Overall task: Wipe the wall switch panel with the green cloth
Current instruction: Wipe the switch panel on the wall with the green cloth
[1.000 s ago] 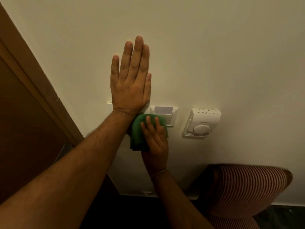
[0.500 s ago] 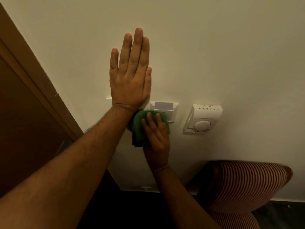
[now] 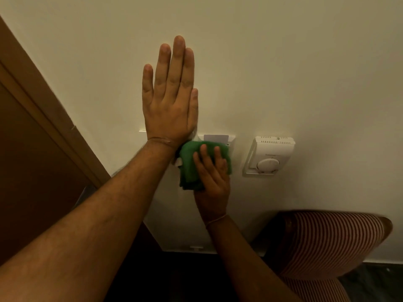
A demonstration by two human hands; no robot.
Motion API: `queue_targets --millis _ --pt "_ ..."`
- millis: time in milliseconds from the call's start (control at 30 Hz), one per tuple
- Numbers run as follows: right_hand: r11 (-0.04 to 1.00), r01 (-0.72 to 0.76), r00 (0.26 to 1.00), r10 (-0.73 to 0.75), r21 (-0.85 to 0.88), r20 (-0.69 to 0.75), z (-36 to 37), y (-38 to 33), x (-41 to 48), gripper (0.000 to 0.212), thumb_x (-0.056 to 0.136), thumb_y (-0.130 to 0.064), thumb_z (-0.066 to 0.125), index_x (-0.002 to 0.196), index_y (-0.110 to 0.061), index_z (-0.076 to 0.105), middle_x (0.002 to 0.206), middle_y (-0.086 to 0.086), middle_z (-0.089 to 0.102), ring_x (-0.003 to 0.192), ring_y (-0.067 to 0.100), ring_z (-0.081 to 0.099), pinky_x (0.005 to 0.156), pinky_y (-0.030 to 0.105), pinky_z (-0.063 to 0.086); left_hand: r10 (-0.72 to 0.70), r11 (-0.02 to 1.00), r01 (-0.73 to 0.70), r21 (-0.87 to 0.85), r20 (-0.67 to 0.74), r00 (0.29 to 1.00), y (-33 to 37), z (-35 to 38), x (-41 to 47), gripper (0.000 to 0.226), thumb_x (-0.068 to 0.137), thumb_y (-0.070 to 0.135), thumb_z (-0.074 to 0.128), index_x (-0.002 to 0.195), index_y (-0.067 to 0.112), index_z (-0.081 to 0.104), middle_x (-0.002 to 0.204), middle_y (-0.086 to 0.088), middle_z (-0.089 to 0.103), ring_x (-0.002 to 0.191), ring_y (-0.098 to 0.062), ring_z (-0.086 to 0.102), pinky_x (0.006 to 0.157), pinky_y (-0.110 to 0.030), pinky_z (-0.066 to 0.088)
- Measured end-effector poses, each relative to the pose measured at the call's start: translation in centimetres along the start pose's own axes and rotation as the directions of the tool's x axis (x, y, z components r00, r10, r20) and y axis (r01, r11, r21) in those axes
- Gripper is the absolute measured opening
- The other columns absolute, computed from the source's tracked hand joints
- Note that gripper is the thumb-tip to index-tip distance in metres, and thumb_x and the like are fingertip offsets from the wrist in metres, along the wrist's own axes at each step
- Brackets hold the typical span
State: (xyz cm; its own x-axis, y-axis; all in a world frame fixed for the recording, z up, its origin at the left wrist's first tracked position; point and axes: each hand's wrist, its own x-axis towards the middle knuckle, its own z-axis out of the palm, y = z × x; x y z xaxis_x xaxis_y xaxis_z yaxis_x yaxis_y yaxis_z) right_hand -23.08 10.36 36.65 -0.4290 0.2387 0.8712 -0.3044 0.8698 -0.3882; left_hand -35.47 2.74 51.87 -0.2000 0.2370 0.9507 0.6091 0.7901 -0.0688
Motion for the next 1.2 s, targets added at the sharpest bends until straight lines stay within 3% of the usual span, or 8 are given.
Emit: queue_targets --millis 167,267,400,533,633,867,1067,1200 --pt "0.982 0.169 0.979 -0.157 -0.084 0.128 -1.9 1.8 0.0 0.035 0.111 -0.025 0.055 0.143 -0.010 0.064 0.156 0.005 0.054 0.162 0.019 0.026 0.132 0.040 0.024 0.004 1.000 -0.004 -0.004 -0.010 1.000 -0.2 0.4 -0.1 0.066 0.117 0.036 0.021 0.172 0.021 -0.012 0.177 -0.012 0.005 0.166 -0.012 -0.020 0.137 -0.045 -0.006" --pt "0.996 0.004 1.000 -0.004 -0.087 0.008 -3.2 3.2 -0.5 0.042 0.103 -0.020 0.072 0.142 -0.008 0.064 0.155 0.009 0.055 0.158 0.030 0.035 0.130 0.050 0.031 0.007 1.000 -0.006 0.006 -0.017 1.000 -0.3 0.6 0.0 0.068 0.116 0.035 0.023 0.172 0.021 -0.013 0.177 -0.012 0.003 0.166 -0.012 -0.021 0.137 -0.045 -0.008" --pt "0.994 -0.113 0.990 0.113 0.006 -0.084 -1.6 1.7 -0.8 0.038 0.105 -0.024 0.068 0.137 -0.004 0.067 0.152 0.011 0.058 0.160 0.028 0.030 0.130 0.053 0.031 0.017 1.000 -0.017 -0.009 -0.022 1.000 -0.2 0.6 0.0 0.068 0.117 0.034 0.023 0.173 0.021 -0.012 0.177 -0.012 0.004 0.167 -0.012 -0.019 0.137 -0.047 -0.005" --pt "0.997 0.077 0.993 -0.076 -0.015 0.092 -0.1 0.5 -0.8 0.032 0.111 -0.024 0.055 0.134 -0.008 0.071 0.147 0.010 0.064 0.161 0.018 0.028 0.130 0.040 0.029 0.011 1.000 -0.011 -0.006 -0.013 1.000 -0.3 0.5 0.0 0.067 0.117 0.035 0.019 0.175 0.017 -0.010 0.177 -0.014 0.008 0.166 -0.012 -0.019 0.137 -0.046 -0.005" --pt "0.975 0.208 0.969 -0.194 -0.079 0.156 -1.3 2.5 -0.7 0.032 0.110 -0.016 0.058 0.141 -0.013 0.067 0.153 0.004 0.059 0.160 0.018 0.032 0.128 0.037 0.031 -0.009 1.000 0.009 -0.002 -0.009 1.000 -0.1 0.3 0.2 0.064 0.117 0.036 0.018 0.174 0.006 0.010 0.176 -0.016 0.012 0.166 -0.011 -0.020 0.137 -0.045 -0.006" --pt "0.990 0.049 0.996 -0.039 -0.133 0.075 -3.7 5.6 -2.8 0.035 0.111 -0.027 0.055 0.143 -0.013 0.058 0.152 0.002 0.054 0.163 0.018 0.023 0.133 0.041 0.024 -0.007 1.000 0.007 0.028 0.013 1.000 0.0 -0.1 0.5 0.062 0.116 0.036 0.017 0.170 0.006 0.016 0.175 -0.018 0.014 0.165 -0.009 -0.023 0.136 -0.044 -0.008" --pt "0.950 0.235 0.955 -0.187 -0.206 0.231 -5.2 6.0 -2.0 0.047 0.090 -0.006 0.084 0.135 -0.012 0.071 0.150 0.004 0.062 0.153 0.024 0.043 0.127 0.040 0.032 -0.010 0.999 0.009 0.035 0.018 1.000 0.1 -0.6 0.7 0.062 0.118 0.034 0.022 0.171 0.001 0.020 0.175 -0.023 0.019 0.166 -0.009 -0.022 0.136 -0.041 -0.011" --pt "0.973 0.176 0.935 -0.118 -0.149 0.334 -8.0 4.9 -1.7 0.062 0.080 -0.003 0.091 0.137 -0.007 0.068 0.149 0.010 0.063 0.143 0.037 0.055 0.118 0.052 0.046 -0.031 0.999 0.029 0.029 0.059 0.998 0.5 -1.3 1.0 0.063 0.118 0.033 0.022 0.171 0.001 0.018 0.175 -0.028 0.024 0.166 -0.009 -0.023 0.136 -0.041 -0.011"
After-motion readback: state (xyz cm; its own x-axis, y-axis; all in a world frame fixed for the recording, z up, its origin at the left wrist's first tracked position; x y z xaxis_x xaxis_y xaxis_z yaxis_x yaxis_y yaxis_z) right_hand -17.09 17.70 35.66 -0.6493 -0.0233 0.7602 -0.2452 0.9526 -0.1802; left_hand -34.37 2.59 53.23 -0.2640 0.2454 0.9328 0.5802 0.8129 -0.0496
